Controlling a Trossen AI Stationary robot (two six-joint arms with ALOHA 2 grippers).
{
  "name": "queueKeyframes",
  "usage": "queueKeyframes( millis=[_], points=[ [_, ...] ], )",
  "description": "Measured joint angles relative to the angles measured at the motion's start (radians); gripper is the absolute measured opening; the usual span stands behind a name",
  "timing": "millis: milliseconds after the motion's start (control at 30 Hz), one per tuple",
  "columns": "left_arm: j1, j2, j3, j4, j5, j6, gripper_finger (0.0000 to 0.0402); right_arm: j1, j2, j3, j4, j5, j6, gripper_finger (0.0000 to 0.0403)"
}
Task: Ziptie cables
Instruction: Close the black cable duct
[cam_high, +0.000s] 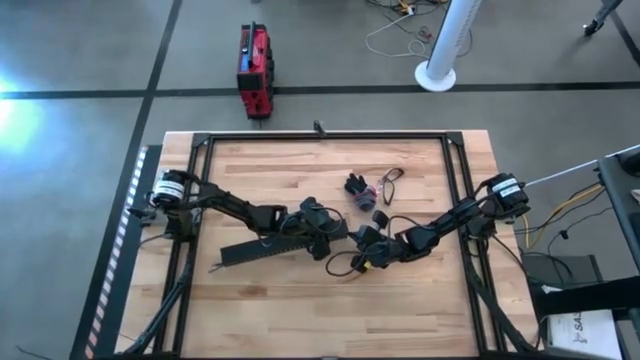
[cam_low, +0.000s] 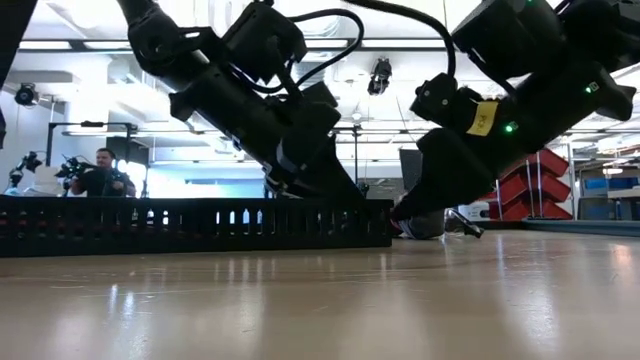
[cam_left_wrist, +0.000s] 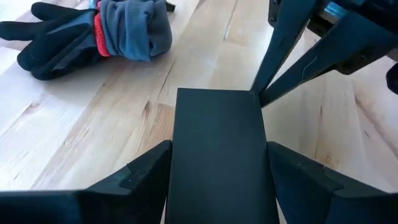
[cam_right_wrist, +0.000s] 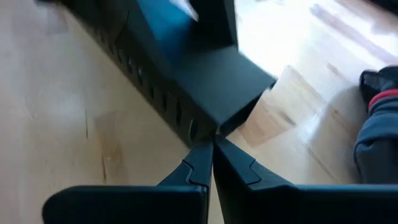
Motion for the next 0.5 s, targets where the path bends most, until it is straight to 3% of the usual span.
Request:
queueKeyframes(
  millis=[200, 500],
  points=[
    [0.002, -0.042, -0.001, -0.065, 0.003, 0.020, 0.0221, 0.003, -0.007, -0.001, -0.030, -0.005, -0.002, 0.0000],
    [0.005, -0.052, 0.006, -0.108, 0.003, 0.024, 0.0222, 0.001, -0.029, -0.002, -0.024, 0.083, -0.003, 0.0000]
  ],
)
